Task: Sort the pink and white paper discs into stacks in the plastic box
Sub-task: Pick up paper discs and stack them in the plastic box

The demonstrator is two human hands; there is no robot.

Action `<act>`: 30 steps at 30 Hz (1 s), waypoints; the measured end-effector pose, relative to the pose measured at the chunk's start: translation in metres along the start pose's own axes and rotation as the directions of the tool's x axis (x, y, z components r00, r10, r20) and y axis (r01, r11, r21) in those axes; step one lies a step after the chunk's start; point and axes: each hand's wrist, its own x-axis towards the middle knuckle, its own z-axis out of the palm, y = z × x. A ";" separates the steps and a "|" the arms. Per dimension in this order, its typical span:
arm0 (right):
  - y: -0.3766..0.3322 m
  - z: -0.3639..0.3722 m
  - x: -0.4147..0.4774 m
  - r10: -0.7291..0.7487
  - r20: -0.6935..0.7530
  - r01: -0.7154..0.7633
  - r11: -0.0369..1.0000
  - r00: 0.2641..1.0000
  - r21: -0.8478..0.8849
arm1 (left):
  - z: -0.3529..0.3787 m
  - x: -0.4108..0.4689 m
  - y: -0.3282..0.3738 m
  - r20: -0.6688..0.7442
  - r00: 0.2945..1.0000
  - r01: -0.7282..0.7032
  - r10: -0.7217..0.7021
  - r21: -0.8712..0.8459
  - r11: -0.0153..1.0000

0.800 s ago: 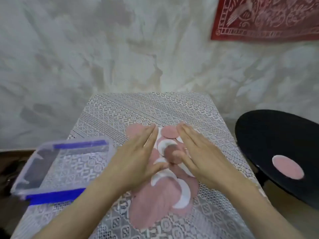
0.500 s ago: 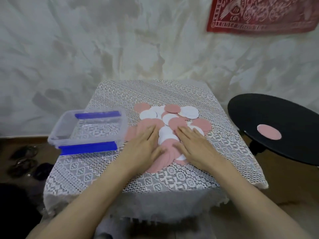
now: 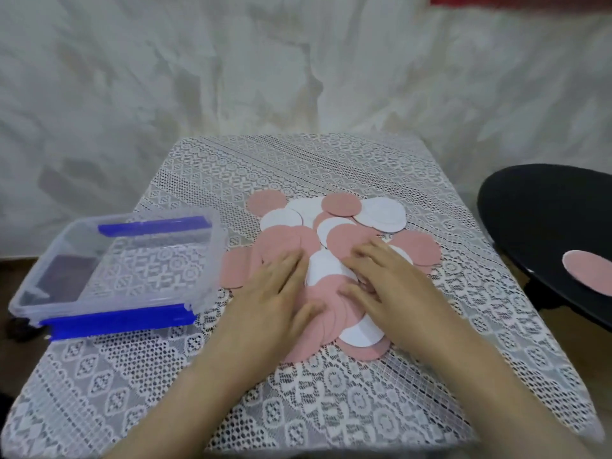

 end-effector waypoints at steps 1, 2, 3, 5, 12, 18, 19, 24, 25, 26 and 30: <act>0.001 0.001 0.001 0.002 -0.028 -0.002 1.000 1.000 0.023 | 0.000 0.003 0.000 -0.003 1.000 -0.004 0.004 0.012 1.000; 0.001 0.002 0.002 0.002 -0.059 0.001 0.999 0.998 0.039 | 0.000 0.006 0.000 -0.009 1.000 -0.009 0.009 0.023 1.000; 0.002 0.002 0.002 0.000 -0.088 0.004 0.999 0.996 0.045 | 0.000 0.009 0.001 -0.013 1.000 -0.014 0.014 0.029 0.999; 0.000 0.003 -0.001 -0.004 -0.113 0.009 0.999 0.994 0.045 | 0.002 0.013 0.002 -0.018 1.000 -0.015 0.015 0.019 1.000; -0.019 0.007 -0.017 0.040 -0.065 -0.033 0.995 0.997 0.099 | -0.019 -0.002 0.011 -0.043 0.999 -0.020 0.018 -0.045 0.999; -0.034 0.001 -0.026 0.009 -0.105 -0.003 0.999 0.994 0.052 | -0.034 -0.031 0.003 -0.039 0.999 0.005 -0.008 -0.090 0.996; -0.037 0.002 -0.026 0.007 -0.090 -0.001 0.998 0.996 0.060 | -0.032 -0.036 0.000 -0.040 0.999 0.016 -0.019 -0.096 0.995; -0.043 0.004 -0.013 -0.006 0.025 0.003 0.995 1.000 0.098 | -0.020 -0.032 -0.008 -0.064 0.997 0.046 -0.053 -0.110 0.993; -0.042 0.004 -0.008 -0.006 0.011 0.005 0.993 1.000 0.115 | -0.019 -0.029 -0.009 -0.075 0.996 0.038 -0.046 -0.113 0.993; -0.041 0.005 -0.004 -0.005 -0.018 0.007 0.990 1.000 0.140 | -0.018 -0.025 -0.010 -0.085 0.996 0.032 -0.042 -0.121 0.992; -0.028 0.007 0.010 0.032 -0.082 -0.011 0.970 0.996 0.245 | -0.015 -0.017 -0.013 -0.086 0.994 0.052 -0.068 -0.178 0.983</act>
